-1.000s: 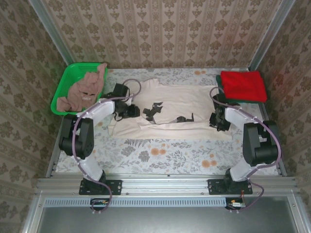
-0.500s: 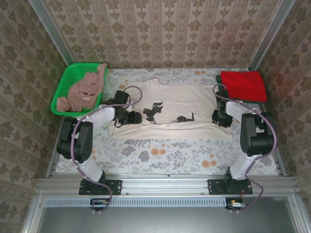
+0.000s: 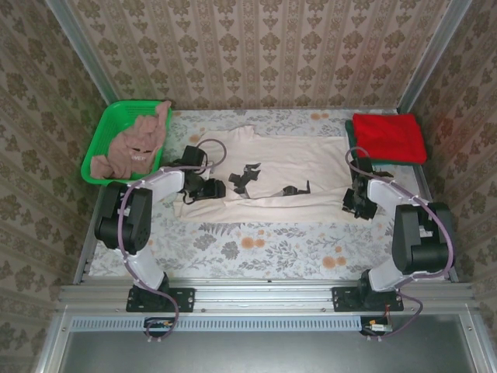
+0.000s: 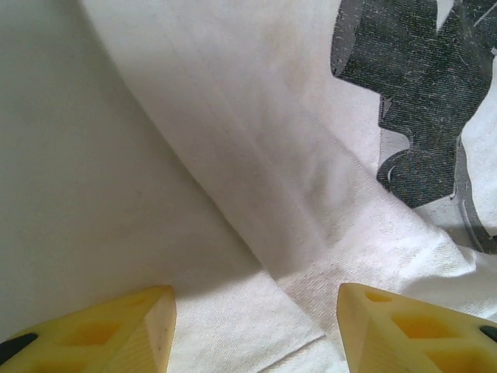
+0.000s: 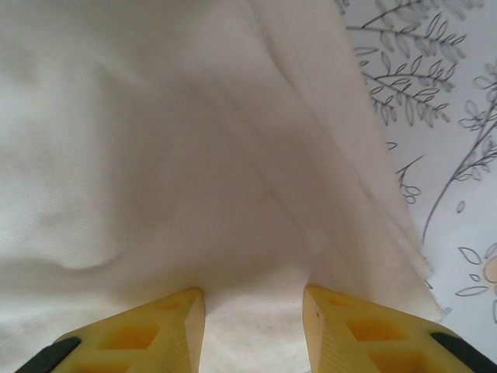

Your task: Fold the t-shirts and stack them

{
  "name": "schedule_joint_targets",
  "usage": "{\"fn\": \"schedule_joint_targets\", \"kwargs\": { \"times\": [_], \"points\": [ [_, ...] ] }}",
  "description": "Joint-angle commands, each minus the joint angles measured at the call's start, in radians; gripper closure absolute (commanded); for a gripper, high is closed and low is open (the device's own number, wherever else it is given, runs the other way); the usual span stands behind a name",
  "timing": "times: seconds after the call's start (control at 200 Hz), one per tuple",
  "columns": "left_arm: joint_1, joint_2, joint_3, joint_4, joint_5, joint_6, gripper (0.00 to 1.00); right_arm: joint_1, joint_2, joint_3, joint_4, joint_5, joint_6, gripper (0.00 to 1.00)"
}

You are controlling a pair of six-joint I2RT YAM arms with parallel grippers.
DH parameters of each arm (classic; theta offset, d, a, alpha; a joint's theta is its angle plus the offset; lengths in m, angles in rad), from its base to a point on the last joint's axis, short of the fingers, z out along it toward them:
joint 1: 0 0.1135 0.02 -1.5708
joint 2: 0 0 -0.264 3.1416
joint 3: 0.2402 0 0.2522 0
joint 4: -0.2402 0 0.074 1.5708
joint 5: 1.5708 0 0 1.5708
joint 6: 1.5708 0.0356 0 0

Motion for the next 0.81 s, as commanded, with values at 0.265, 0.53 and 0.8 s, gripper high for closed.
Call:
{"fn": "schedule_joint_targets", "kwargs": {
  "times": [0.265,0.53,0.8],
  "points": [
    [0.032,-0.001,-0.019,-0.003,0.034,-0.007,0.44,-0.021,0.072,-0.01,0.058,-0.077,0.016,0.85],
    [0.047,0.008,-0.03,0.002,0.044,-0.006,0.46,-0.021,-0.094,-0.03,-0.035,-0.059,0.019,0.84],
    [0.06,0.016,-0.037,0.008,0.063,-0.004,0.48,-0.029,-0.115,-0.047,-0.055,-0.048,0.008,0.84]
  ]
}}
